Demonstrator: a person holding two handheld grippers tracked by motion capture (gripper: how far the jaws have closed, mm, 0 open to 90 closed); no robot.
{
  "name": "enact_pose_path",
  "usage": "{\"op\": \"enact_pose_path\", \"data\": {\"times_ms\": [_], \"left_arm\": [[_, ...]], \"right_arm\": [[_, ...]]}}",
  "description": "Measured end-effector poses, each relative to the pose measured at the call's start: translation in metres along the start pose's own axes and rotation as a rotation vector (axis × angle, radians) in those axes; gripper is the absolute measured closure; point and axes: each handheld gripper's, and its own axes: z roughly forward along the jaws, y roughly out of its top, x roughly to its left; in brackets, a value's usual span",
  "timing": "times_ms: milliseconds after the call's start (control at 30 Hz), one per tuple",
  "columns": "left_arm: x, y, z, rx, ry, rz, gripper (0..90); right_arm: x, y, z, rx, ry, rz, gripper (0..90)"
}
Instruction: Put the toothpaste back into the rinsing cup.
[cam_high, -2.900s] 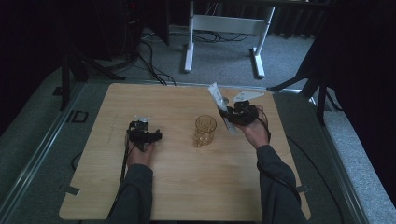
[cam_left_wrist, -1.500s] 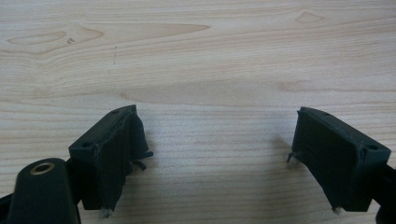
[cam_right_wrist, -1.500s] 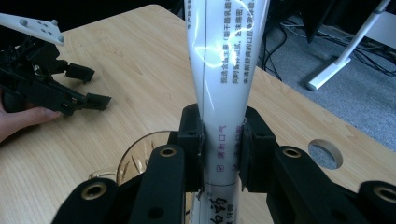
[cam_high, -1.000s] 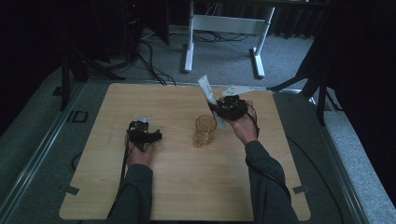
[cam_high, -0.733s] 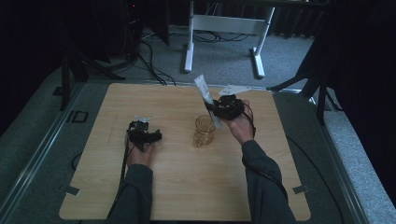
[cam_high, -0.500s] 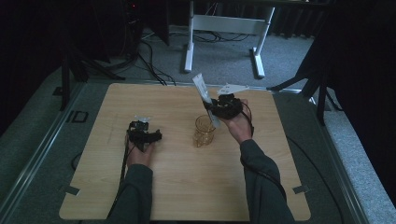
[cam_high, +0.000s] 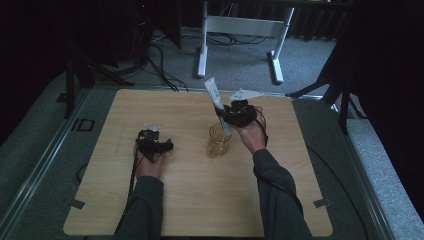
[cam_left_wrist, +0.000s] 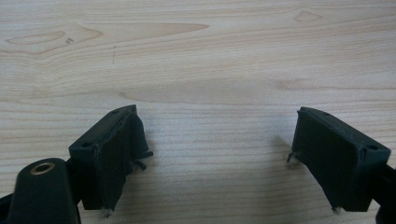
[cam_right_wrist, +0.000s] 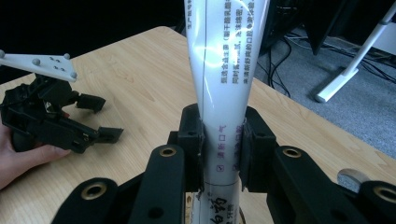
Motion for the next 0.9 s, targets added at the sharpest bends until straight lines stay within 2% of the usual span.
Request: {"op": "enact_pose_path", "data": {"times_ms": [400, 900], "left_arm": [[0.0, 0.0, 0.0, 0.0, -0.002, 0.001, 15.1], [0.0, 0.0, 0.0, 0.002, -0.003, 0.003, 15.1]], "right_arm": [[0.005, 0.002, 0.009, -0.012, -0.014, 0.017, 74.0], [0.009, -0.003, 0.018, 0.004, -0.019, 0.014, 73.9]]}}
